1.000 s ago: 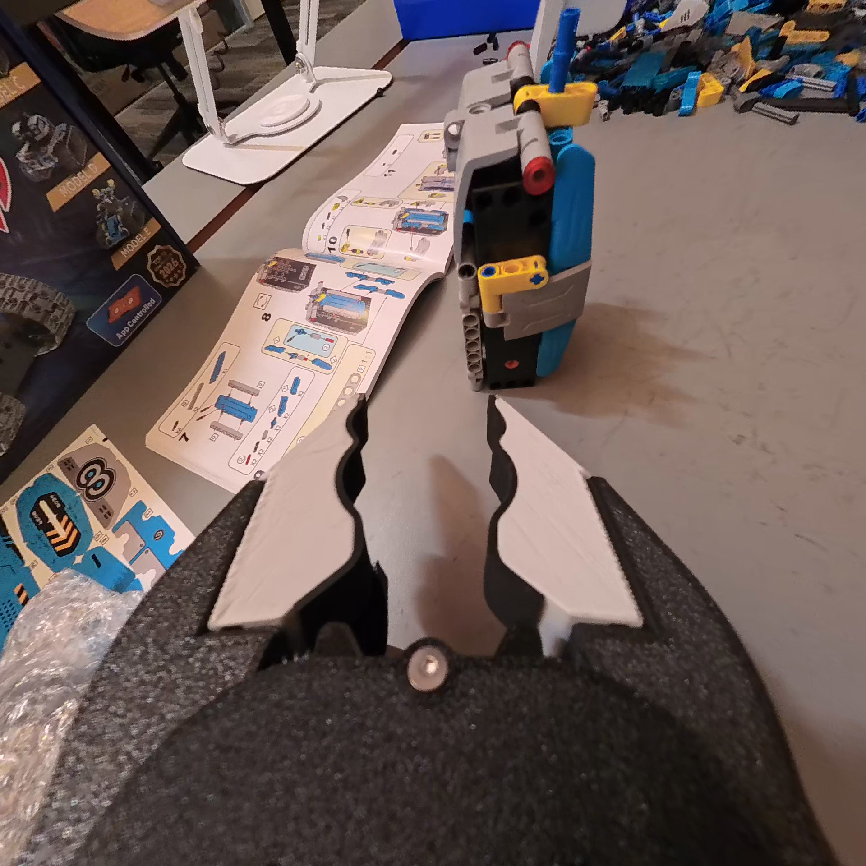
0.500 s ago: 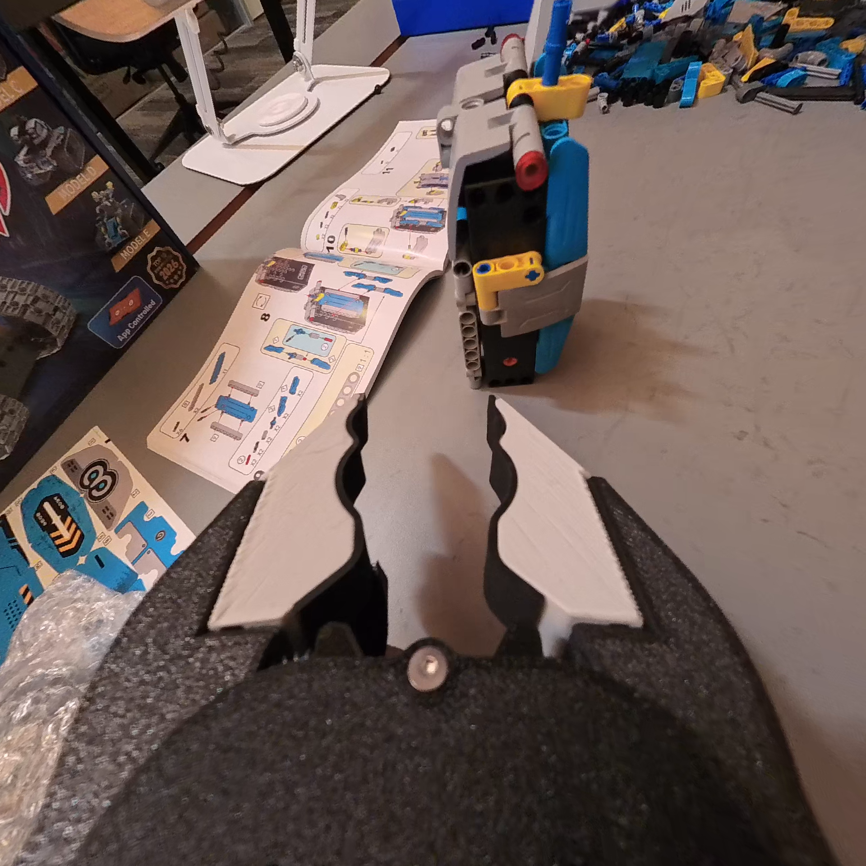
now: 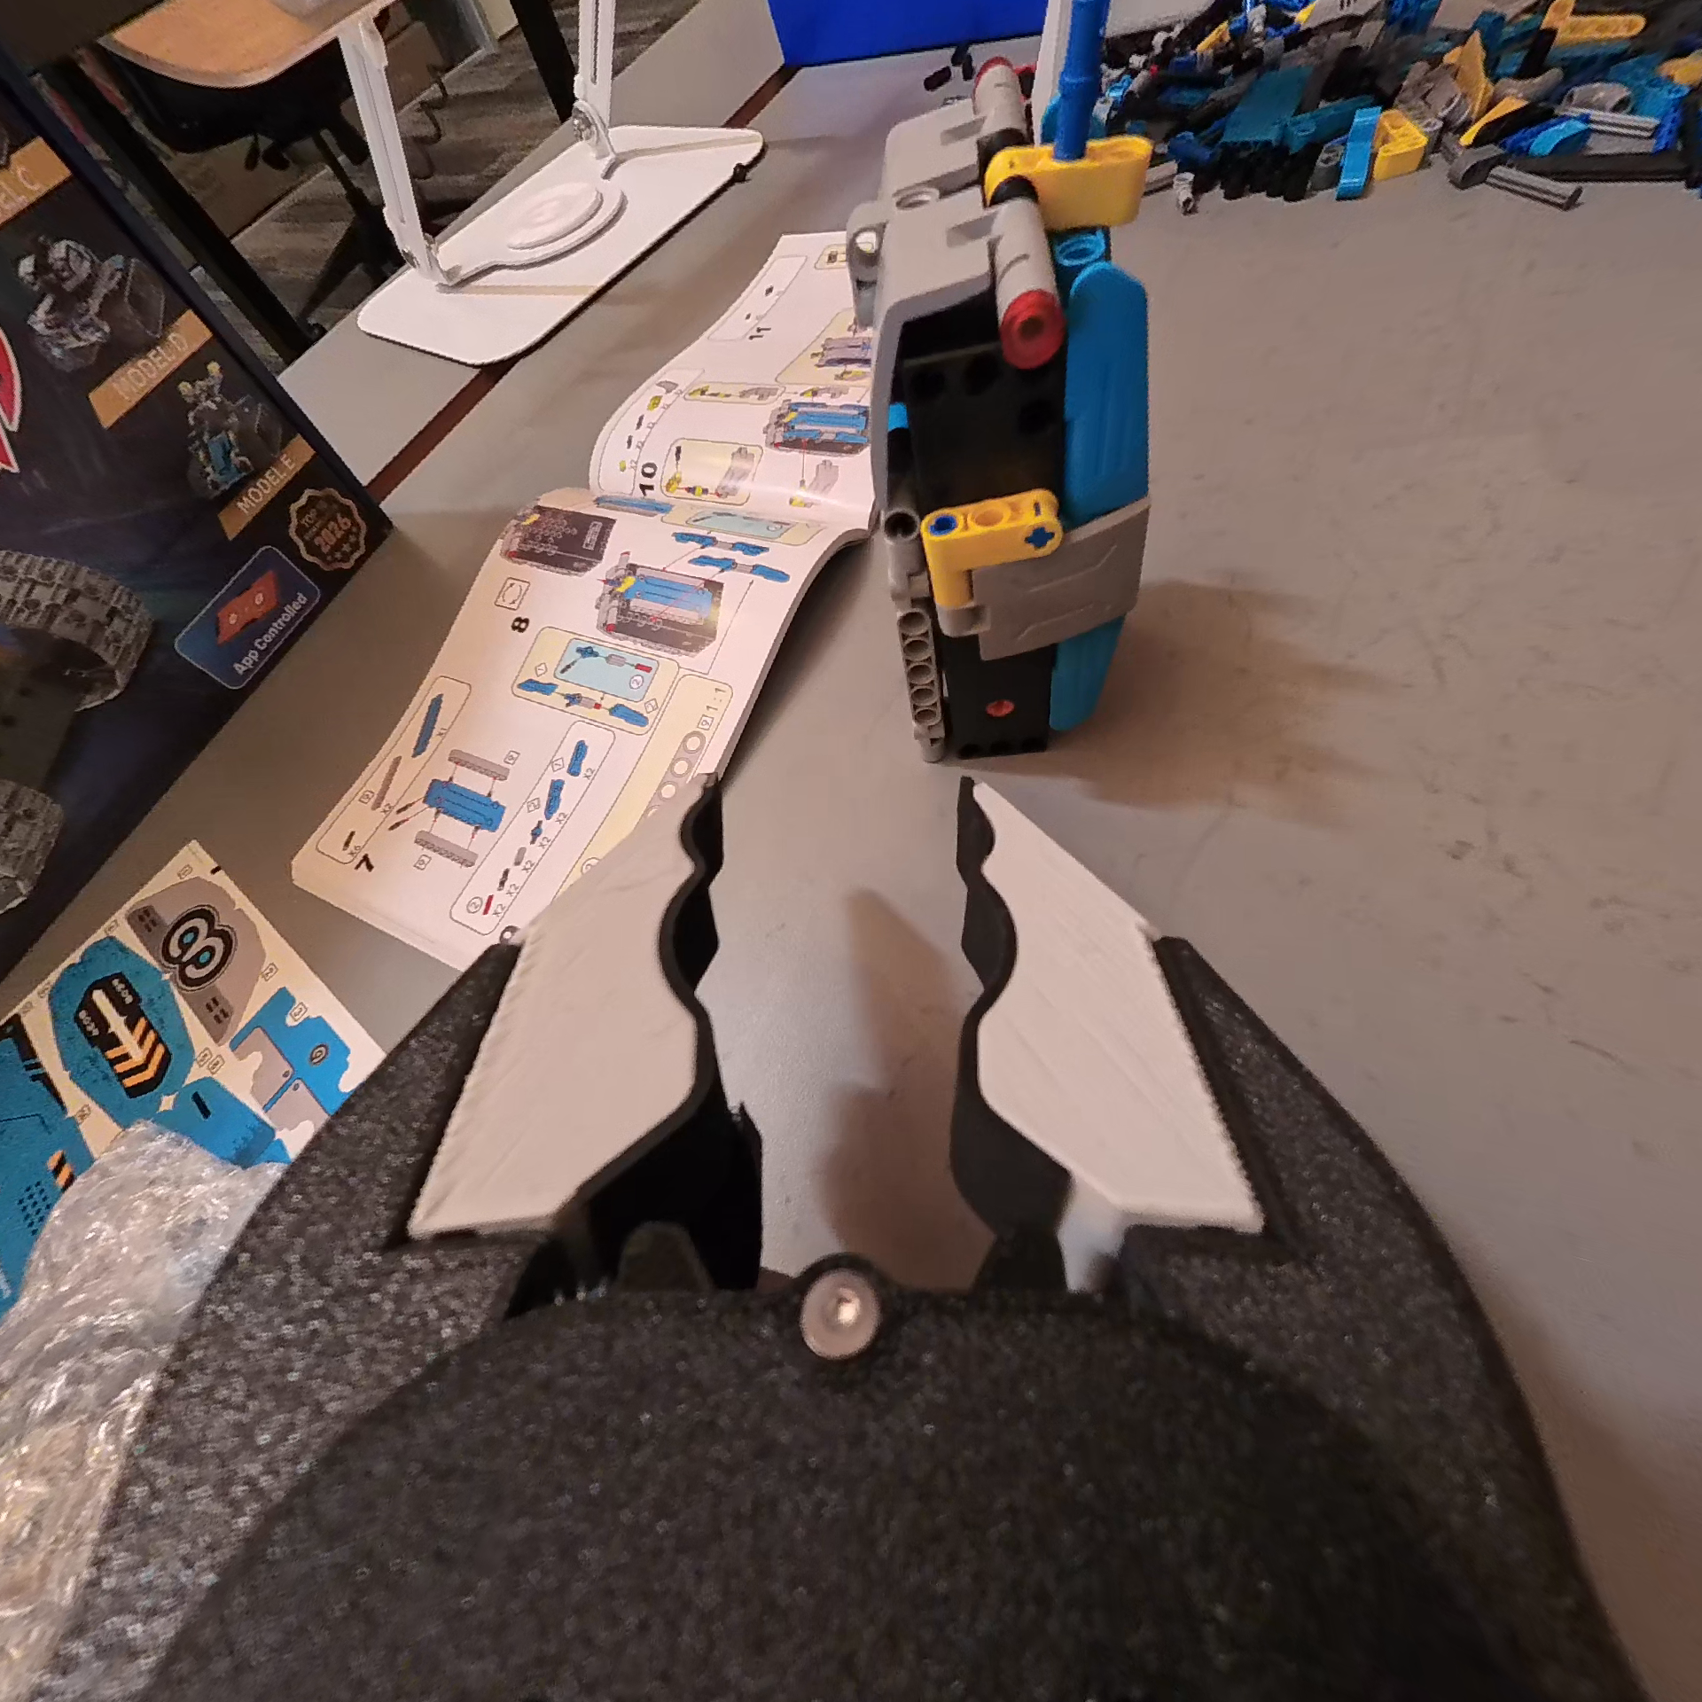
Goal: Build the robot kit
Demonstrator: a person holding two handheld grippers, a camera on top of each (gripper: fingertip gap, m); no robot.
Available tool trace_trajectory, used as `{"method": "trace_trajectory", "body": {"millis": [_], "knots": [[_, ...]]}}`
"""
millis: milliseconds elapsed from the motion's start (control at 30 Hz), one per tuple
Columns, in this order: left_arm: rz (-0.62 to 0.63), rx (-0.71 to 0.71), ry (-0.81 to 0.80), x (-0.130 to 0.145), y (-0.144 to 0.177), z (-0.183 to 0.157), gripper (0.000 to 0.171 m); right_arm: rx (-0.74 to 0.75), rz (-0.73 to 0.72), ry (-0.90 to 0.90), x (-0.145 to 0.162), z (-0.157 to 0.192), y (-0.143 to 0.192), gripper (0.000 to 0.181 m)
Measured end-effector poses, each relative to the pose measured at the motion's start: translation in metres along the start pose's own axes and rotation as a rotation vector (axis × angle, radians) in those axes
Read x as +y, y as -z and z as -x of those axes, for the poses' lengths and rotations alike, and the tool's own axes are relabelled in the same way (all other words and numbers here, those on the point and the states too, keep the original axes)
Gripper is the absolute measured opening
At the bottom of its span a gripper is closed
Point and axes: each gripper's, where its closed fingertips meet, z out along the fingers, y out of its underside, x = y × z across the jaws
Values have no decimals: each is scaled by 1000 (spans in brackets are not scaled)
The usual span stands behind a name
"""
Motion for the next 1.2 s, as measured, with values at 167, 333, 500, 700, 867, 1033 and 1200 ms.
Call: {"method": "trace_trajectory", "body": {"millis": [167, 333, 500, 700, 867, 1033, 1200], "knots": [[0, 0, -1, 0, 0, 0, 51, 18, 20, 6, 3, -4, -3, 14], [1, -1, -4, 0, 0, 0, 51, 1, 18, 1, 2, -2, -4, 3], [1, -2, -7, 0, 0, -1, 51, 26, 23, 35, 1, 0, -4, 2], [0, -3, -7, 0, 0, -1, 51, 20, -16, 70, -5, 7, 8, 0], [2, -1, -5, 0, 0, 0, 51, -6, -66, 142, -8, 20, 24, 0], [2, 0, -4, 0, 0, 0, 51, 29, -39, 131, -9, 11, 9, 10], [6, 0, -10, 1, 0, -1, 51, 41, 1, 100, -3, 3, 2, 14]]}}
